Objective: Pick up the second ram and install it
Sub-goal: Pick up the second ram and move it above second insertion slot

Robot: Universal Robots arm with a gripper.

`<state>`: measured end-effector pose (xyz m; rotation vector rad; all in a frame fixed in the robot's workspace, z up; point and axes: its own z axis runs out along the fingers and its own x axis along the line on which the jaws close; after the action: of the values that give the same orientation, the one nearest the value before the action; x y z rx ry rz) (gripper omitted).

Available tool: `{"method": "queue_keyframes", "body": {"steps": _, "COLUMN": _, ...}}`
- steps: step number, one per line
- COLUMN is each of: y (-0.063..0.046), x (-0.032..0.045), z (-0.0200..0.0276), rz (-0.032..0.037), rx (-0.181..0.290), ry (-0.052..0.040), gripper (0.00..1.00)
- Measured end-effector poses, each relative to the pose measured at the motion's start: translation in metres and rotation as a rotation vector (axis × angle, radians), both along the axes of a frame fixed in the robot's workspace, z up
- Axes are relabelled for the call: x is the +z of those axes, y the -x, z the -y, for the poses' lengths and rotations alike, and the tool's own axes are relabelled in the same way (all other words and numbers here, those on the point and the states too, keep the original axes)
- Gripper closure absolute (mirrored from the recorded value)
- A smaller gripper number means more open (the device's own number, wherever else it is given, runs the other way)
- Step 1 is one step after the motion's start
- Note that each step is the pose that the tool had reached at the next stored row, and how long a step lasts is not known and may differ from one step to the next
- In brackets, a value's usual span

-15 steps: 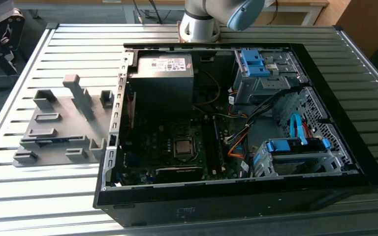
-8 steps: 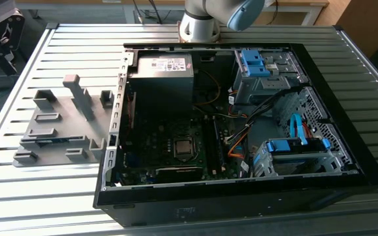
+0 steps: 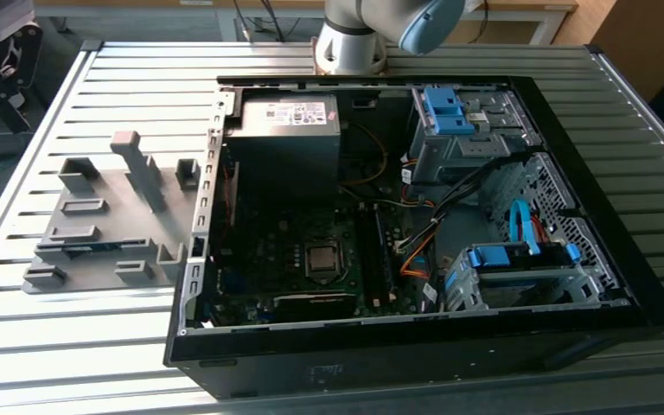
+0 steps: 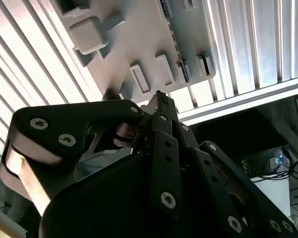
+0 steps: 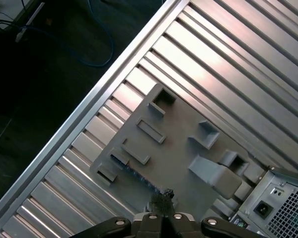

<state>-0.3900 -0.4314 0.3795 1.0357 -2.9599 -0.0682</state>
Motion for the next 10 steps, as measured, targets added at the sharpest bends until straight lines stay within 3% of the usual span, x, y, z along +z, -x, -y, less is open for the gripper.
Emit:
{"method": "queue_keyframes", "body": {"steps": 7, "y": 0.0000, "x": -0.0011, "z": 0.0000, "rz": -0.0001, "rx": 0.076, "ry": 0.0000, "gripper": 0.89}}
{"method": "queue_keyframes", "body": {"steps": 10, "y": 0.0000, "x": -0.0012, "z": 0.0000, "rz": -0.0001, "rx": 0.088, "ry": -0.0005, "gripper": 0.89}}
